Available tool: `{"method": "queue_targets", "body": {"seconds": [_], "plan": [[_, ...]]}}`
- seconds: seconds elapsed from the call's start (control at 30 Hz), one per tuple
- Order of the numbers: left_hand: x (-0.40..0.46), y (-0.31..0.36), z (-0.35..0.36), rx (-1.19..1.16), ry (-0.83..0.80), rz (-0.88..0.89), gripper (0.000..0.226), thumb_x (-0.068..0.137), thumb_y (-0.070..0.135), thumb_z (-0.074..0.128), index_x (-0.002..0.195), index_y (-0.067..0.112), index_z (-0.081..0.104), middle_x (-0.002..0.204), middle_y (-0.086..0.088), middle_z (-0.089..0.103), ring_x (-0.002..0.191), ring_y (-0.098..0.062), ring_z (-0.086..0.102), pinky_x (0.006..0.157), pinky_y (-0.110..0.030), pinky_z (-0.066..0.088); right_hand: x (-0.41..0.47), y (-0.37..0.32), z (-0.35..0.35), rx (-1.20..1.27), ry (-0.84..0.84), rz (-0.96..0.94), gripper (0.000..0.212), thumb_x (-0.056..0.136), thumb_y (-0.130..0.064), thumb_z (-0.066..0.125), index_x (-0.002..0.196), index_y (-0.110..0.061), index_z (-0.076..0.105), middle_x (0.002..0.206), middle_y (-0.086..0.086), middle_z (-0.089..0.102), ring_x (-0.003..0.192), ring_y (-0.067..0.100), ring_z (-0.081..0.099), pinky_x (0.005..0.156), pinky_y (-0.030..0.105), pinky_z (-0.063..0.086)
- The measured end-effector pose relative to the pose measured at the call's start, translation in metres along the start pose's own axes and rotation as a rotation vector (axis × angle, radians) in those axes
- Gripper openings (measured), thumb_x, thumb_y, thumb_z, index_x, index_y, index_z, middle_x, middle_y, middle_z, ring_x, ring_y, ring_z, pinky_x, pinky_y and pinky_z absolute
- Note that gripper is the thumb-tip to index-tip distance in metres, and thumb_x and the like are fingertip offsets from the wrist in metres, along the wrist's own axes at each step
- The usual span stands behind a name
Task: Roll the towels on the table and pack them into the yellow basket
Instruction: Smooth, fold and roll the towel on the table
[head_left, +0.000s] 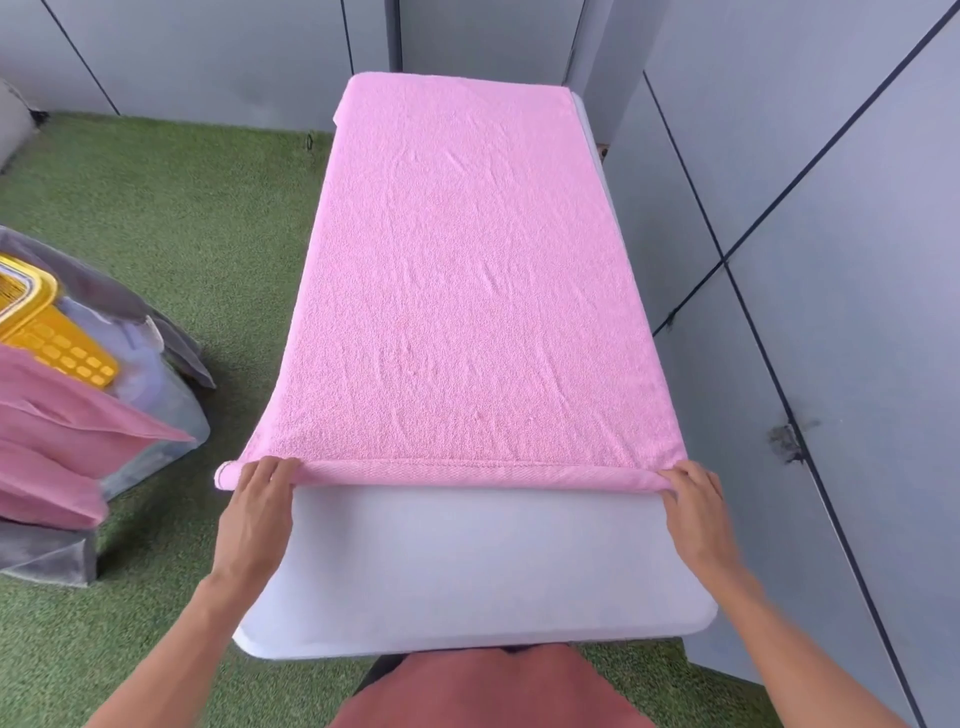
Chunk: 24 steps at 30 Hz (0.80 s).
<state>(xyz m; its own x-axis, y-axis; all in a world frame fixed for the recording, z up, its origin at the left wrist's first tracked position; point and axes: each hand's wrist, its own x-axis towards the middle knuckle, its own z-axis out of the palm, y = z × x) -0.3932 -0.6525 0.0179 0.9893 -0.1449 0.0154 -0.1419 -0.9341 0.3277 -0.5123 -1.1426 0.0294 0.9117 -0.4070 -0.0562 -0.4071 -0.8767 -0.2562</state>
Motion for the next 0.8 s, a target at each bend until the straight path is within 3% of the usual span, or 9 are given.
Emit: {"method": "queue_targets", "body": {"seconds": [0.17, 0.27, 0.33, 0.4, 0.47, 0.57, 0.67, 0.8], "plan": [[-0.009, -0.015, -0.012, -0.025, -0.098, 0.069, 0.023, 0.083, 0.001, 0.067, 0.104, 0.011, 0.068, 0.097, -0.001, 0.066, 0.094, -0.029, 0.058, 0.066, -0.042, 0.050, 0.002, 0.028, -0.016, -0.036, -0.183, -0.043, 0.032, 0.086, 0.007, 0.054, 0.112, -0.006, 0.067, 0.110, 0.009, 0.064, 0.105, 0.033, 0.053, 0.093, 0.038, 0.040], [0.002, -0.027, -0.021, -0.176, -0.245, 0.032, 0.022, 0.085, 0.005, 0.068, 0.105, 0.013, 0.072, 0.099, 0.000, 0.072, 0.093, -0.023, 0.064, 0.080, -0.037, 0.048, 0.020, 0.034, -0.031, 0.020, -0.426, 0.027, 0.026, 0.086, 0.003, 0.053, 0.096, -0.014, 0.070, 0.101, 0.006, 0.067, 0.100, 0.029, 0.060, 0.085, 0.035, 0.044], [0.016, -0.029, -0.024, -0.270, -0.314, -0.033, 0.022, 0.086, 0.006, 0.067, 0.106, 0.014, 0.071, 0.097, -0.003, 0.072, 0.088, -0.020, 0.066, 0.079, -0.029, 0.048, 0.035, 0.026, -0.038, 0.088, -0.492, 0.089, 0.028, 0.084, 0.004, 0.053, 0.089, -0.020, 0.067, 0.096, -0.001, 0.068, 0.095, 0.023, 0.062, 0.078, 0.031, 0.044], [0.029, -0.026, -0.026, -0.352, -0.285, -0.093, 0.019, 0.084, 0.005, 0.069, 0.100, 0.015, 0.068, 0.093, -0.005, 0.068, 0.083, -0.020, 0.065, 0.074, -0.022, 0.047, 0.044, 0.016, -0.037, 0.192, -0.413, 0.157, 0.033, 0.081, 0.007, 0.055, 0.094, -0.022, 0.063, 0.095, -0.001, 0.064, 0.092, 0.020, 0.059, 0.075, 0.027, 0.039], [0.035, -0.023, -0.025, -0.327, -0.193, -0.127, 0.015, 0.079, 0.005, 0.074, 0.087, 0.016, 0.066, 0.090, -0.005, 0.058, 0.081, -0.024, 0.059, 0.073, -0.028, 0.044, 0.042, 0.009, -0.030, 0.213, -0.221, 0.195, 0.034, 0.079, 0.009, 0.059, 0.098, -0.018, 0.063, 0.091, 0.000, 0.054, 0.092, 0.022, 0.052, 0.078, 0.027, 0.035], [0.021, -0.016, -0.016, -0.021, 0.003, -0.003, 0.010, 0.077, 0.004, 0.075, 0.078, 0.013, 0.071, 0.086, -0.005, 0.054, 0.080, -0.028, 0.045, 0.072, -0.039, 0.038, 0.017, 0.007, -0.015, -0.009, 0.053, 0.086, 0.028, 0.080, 0.004, 0.064, 0.093, -0.020, 0.068, 0.091, 0.003, 0.053, 0.094, 0.028, 0.046, 0.083, 0.034, 0.038], [-0.011, -0.003, -0.007, 0.109, 0.087, 0.085, 0.025, 0.076, -0.003, 0.072, 0.099, 0.006, 0.068, 0.099, -0.012, 0.056, 0.088, -0.034, 0.048, 0.069, -0.047, 0.046, -0.011, 0.007, 0.003, -0.084, 0.076, 0.015, 0.038, 0.080, 0.005, 0.064, 0.116, -0.008, 0.064, 0.109, 0.011, 0.055, 0.104, 0.031, 0.046, 0.093, 0.043, 0.043], [-0.023, 0.003, 0.001, 0.078, 0.014, 0.091, 0.054, 0.077, -0.009, 0.063, 0.128, 0.002, 0.049, 0.122, -0.014, 0.047, 0.109, -0.036, 0.046, 0.071, -0.047, 0.056, -0.014, 0.007, 0.012, 0.007, -0.003, -0.014, 0.051, 0.081, 0.003, 0.064, 0.130, -0.003, 0.051, 0.128, 0.013, 0.044, 0.125, 0.033, 0.037, 0.103, 0.044, 0.039]]}}
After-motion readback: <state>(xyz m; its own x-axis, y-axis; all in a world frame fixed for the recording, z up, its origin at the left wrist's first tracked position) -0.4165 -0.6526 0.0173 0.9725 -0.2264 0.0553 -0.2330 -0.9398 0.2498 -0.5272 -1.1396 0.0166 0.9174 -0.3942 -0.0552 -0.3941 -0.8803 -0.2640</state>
